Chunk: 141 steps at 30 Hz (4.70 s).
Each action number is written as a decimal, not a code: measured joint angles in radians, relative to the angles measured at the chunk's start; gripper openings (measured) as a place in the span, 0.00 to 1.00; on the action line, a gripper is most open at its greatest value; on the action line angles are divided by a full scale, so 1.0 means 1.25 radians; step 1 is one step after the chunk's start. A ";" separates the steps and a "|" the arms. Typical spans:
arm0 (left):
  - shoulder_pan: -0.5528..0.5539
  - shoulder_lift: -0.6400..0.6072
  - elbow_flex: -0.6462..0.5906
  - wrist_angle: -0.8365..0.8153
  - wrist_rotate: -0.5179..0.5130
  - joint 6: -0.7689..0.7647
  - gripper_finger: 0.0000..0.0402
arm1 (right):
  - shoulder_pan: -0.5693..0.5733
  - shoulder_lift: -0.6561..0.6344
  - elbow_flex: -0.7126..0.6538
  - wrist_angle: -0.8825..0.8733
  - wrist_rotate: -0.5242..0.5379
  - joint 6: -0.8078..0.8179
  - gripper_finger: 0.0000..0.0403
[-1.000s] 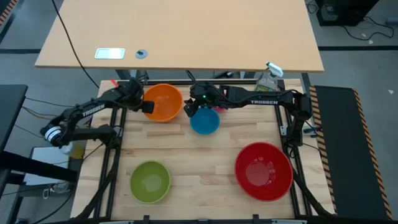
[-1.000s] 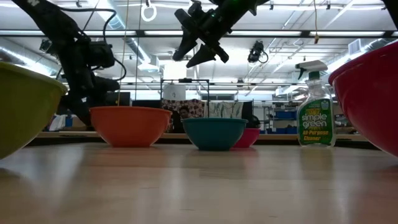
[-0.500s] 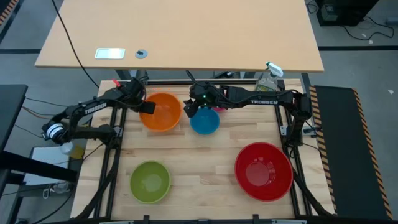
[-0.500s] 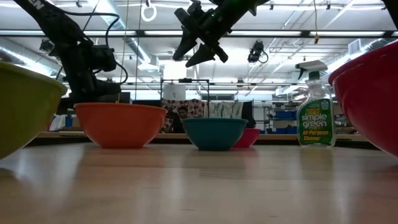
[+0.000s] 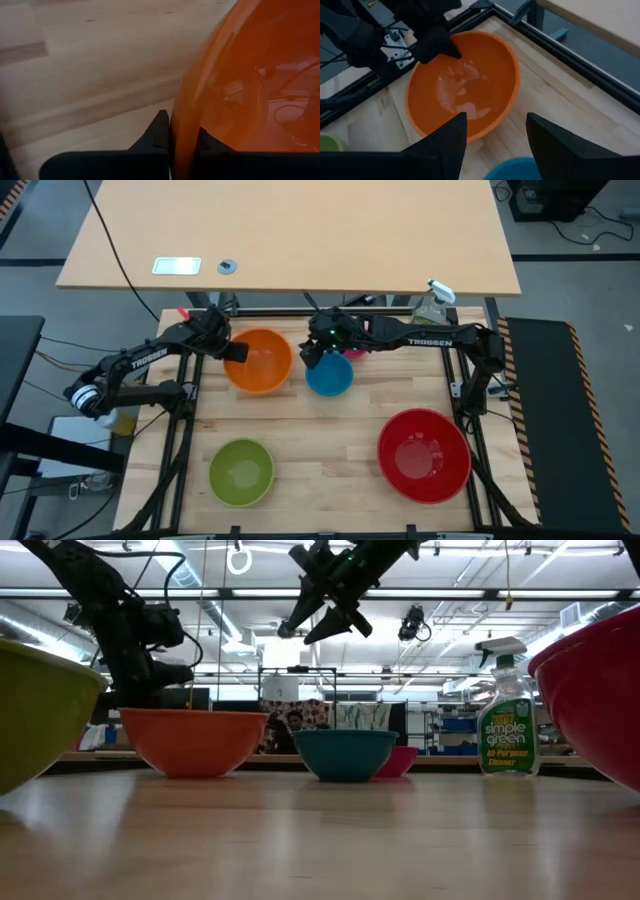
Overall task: Nest bowls inside each other
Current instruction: Stack the orange bowl on top of the red bowl
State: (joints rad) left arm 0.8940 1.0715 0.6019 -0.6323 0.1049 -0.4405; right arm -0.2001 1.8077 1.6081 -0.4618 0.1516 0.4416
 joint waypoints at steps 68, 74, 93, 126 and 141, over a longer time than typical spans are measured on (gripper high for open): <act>-0.580 0.636 0.880 -0.115 -0.085 -0.131 0.04 | 0.162 -0.493 -0.219 -0.574 0.086 0.183 0.50; -0.569 0.636 0.879 -0.134 -0.102 -0.126 0.04 | 0.152 -0.440 -0.112 -0.670 0.160 0.186 0.48; -0.569 0.635 0.879 -0.123 -0.098 -0.120 0.04 | 0.161 -0.310 -0.113 -0.638 0.178 0.124 0.45; -0.560 0.617 0.880 -0.033 -0.090 -0.044 0.60 | 0.127 -0.358 -0.220 -0.584 0.130 0.118 0.05; -0.648 0.465 0.725 0.259 -0.193 0.148 0.62 | 0.178 -0.501 -0.220 -0.685 0.015 0.077 0.05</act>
State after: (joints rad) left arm 0.0841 1.6531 1.5088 -0.3083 -0.1360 -0.2558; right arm 0.0219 1.1810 1.3331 -1.3180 0.1708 0.5377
